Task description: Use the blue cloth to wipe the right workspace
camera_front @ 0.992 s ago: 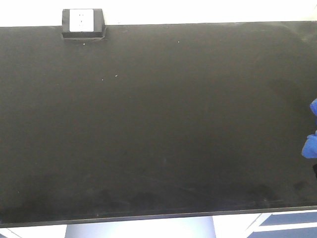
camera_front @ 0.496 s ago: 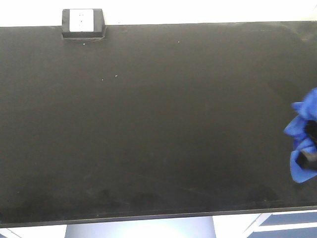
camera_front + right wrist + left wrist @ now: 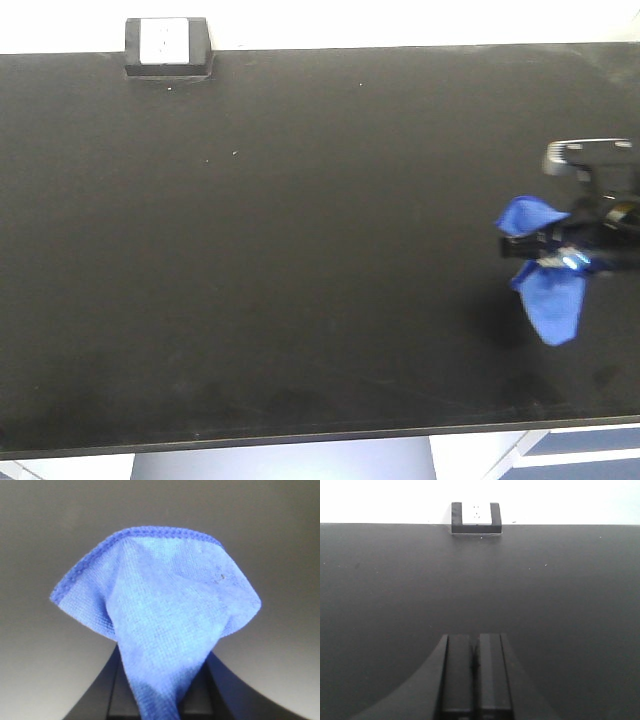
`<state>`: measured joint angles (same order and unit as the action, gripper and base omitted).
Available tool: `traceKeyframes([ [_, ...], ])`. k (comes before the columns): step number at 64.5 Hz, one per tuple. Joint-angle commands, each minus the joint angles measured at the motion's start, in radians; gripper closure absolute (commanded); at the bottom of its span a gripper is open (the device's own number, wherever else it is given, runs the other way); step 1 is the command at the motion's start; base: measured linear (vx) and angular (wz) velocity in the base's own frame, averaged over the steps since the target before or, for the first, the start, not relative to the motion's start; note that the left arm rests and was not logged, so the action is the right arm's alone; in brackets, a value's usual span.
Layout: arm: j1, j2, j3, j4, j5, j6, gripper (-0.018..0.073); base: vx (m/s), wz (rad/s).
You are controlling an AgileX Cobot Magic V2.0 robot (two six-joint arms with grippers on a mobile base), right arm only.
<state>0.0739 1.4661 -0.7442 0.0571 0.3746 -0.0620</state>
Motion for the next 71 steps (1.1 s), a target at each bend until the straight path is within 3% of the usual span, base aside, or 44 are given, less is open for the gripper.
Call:
traceKeyframes([
  [1, -0.001, 0.077, -0.082, -0.005, -0.045, -0.037, 0.0557, 0.00, 0.00],
  [18, 0.005, 0.286, -0.156, 0.021, -0.051, -0.042, 0.0557, 0.00, 0.00],
  [24, 0.054, 0.309, -0.156, 0.064, -0.056, -0.043, 0.0557, 0.00, 0.00],
  [25, 0.218, 0.309, -0.162, 0.090, -0.096, -0.098, 0.0557, 0.00, 0.00],
  [30, 0.342, 0.309, -0.179, 0.090, -0.108, -0.121, 0.0557, 0.00, -0.01],
  [36, 0.444, 0.309, -0.203, 0.088, -0.117, -0.122, 0.0557, 0.00, 0.00],
  [42, 0.477, 0.309, -0.212, 0.055, -0.149, -0.122, 0.0557, 0.00, 0.00],
  [50, 0.403, 0.309, -0.211, -0.005, -0.140, -0.121, 0.0557, 0.00, 0.00],
  [65, 0.066, 0.309, -0.211, -0.031, -0.117, -0.121, 0.0557, 0.00, 0.00],
  [71, -0.025, 0.309, -0.211, -0.006, -0.117, -0.110, 0.0557, 0.00, 0.00],
])
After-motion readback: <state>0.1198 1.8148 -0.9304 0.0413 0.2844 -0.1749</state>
